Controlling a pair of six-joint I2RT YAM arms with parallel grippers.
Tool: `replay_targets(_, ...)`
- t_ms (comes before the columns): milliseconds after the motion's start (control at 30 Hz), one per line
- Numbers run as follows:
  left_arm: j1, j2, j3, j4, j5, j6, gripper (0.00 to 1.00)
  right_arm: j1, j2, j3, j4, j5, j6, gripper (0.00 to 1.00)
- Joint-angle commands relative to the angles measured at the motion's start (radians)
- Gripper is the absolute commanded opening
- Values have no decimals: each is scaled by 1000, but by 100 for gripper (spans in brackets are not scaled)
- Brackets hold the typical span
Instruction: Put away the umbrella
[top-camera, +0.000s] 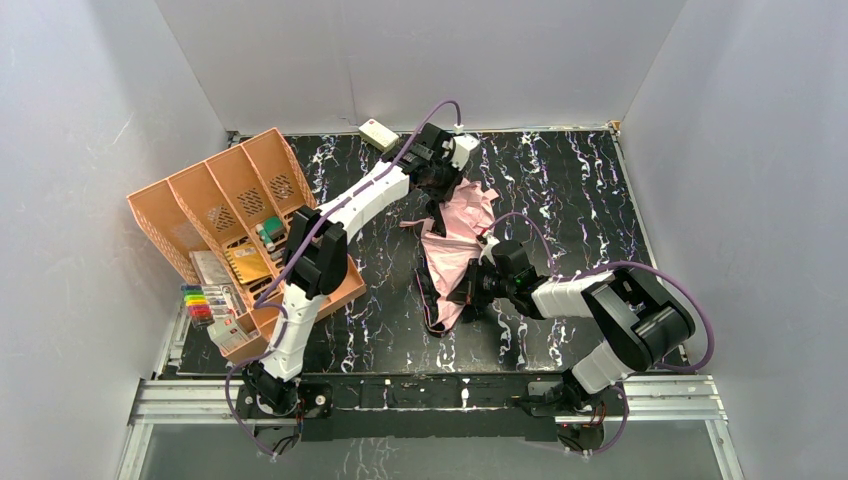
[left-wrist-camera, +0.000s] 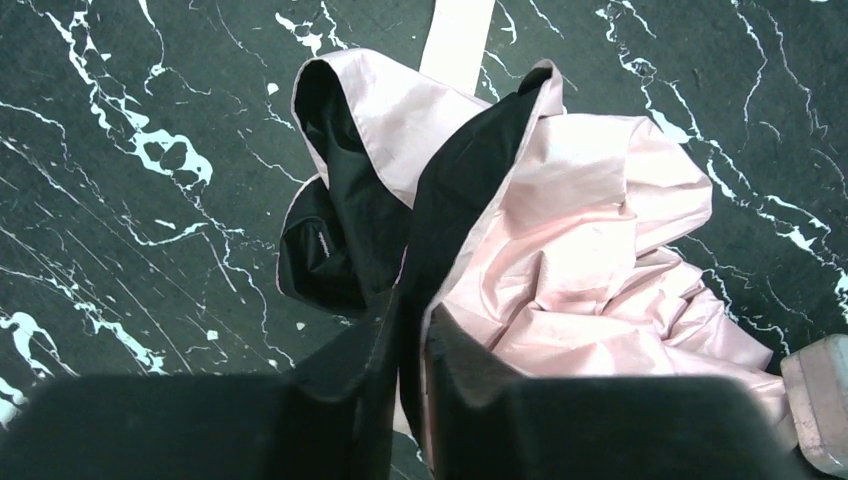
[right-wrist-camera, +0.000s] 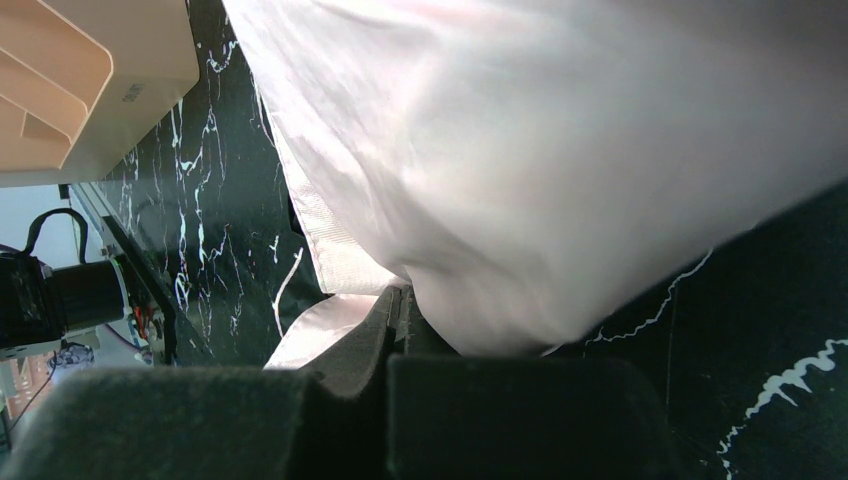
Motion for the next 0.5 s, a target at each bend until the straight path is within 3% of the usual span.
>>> replay_targets(0,-4,-14,42,-12,16,4,4,0,61,-45,-209,125,-66,0)
replay_targets(33,-4,-20,45,-13,18,-1,0,0,61,-44,-208,126,-66,0)
replay_targets(467,-4,-212,77,-34,190,-171,0,0,71,-41,-205,119,-66,0)
